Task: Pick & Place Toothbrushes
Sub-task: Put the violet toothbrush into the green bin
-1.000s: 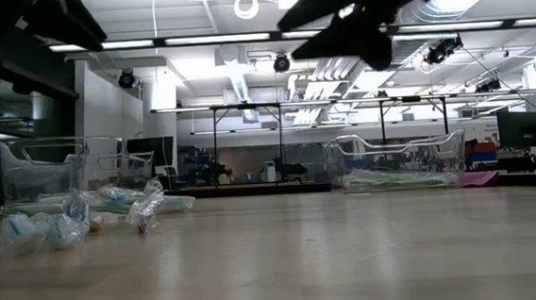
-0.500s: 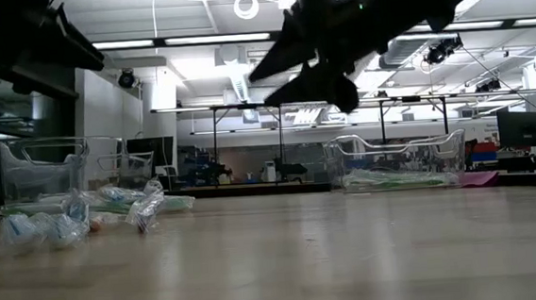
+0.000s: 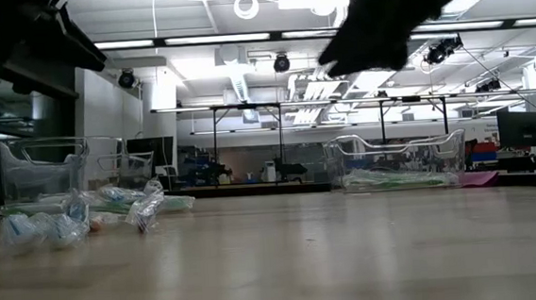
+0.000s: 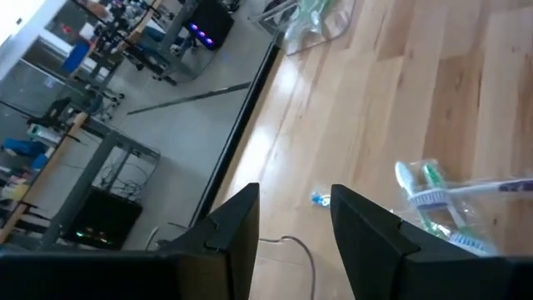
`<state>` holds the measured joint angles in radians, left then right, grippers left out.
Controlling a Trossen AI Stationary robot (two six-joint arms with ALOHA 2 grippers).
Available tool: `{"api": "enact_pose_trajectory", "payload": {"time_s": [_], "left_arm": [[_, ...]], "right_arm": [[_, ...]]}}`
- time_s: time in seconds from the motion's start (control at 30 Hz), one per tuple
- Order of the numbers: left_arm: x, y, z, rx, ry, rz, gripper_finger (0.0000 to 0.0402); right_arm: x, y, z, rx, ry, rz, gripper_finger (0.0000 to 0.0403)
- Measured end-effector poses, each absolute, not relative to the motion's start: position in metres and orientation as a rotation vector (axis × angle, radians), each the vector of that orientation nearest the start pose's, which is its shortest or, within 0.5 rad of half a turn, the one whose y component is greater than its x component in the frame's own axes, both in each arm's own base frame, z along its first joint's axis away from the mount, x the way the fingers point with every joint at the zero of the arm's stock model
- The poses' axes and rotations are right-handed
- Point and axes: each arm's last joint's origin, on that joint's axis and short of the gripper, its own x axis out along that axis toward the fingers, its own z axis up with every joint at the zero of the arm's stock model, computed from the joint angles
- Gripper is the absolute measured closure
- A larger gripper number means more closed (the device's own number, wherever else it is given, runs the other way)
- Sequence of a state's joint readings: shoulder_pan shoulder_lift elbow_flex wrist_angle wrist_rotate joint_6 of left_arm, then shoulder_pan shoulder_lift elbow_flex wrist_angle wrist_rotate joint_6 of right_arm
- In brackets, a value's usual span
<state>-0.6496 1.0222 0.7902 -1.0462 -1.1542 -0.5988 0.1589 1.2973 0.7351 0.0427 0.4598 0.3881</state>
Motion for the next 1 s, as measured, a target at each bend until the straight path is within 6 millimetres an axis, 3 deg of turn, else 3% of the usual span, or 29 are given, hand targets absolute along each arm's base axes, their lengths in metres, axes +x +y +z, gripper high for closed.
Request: {"api": "enact_pose_trajectory", "payload": {"time_s": [0.23, 0.4, 0.57, 0.8, 1.0], "left_arm": [[0.166, -0.063, 0.256, 0.367, 0.692, 0.573, 0.0258], [0.191, -0.055, 0.256, 0.364, 0.740, 0.416, 0.0258], [0.205, -0.043, 0.246, 0.334, 0.813, 0.415, 0.0258], [0.220, -0.023, 0.233, 0.165, 0.862, 0.494, 0.0258], [0.236, -0.011, 0.210, 0.157, 0.991, 0.468, 0.0258]], "right_arm": [[0.222, 0.022, 0.203, 0.373, 0.294, -0.426, 0.0198], [0.204, 0.019, 0.185, 0.456, 0.230, -0.420, 0.0198], [0.199, 0.020, 0.177, 0.488, 0.210, -0.408, 0.0198], [0.200, 0.027, 0.184, 0.486, 0.159, -0.357, 0.0198], [0.201, 0.030, 0.188, 0.471, 0.122, -0.326, 0.0198]]}}
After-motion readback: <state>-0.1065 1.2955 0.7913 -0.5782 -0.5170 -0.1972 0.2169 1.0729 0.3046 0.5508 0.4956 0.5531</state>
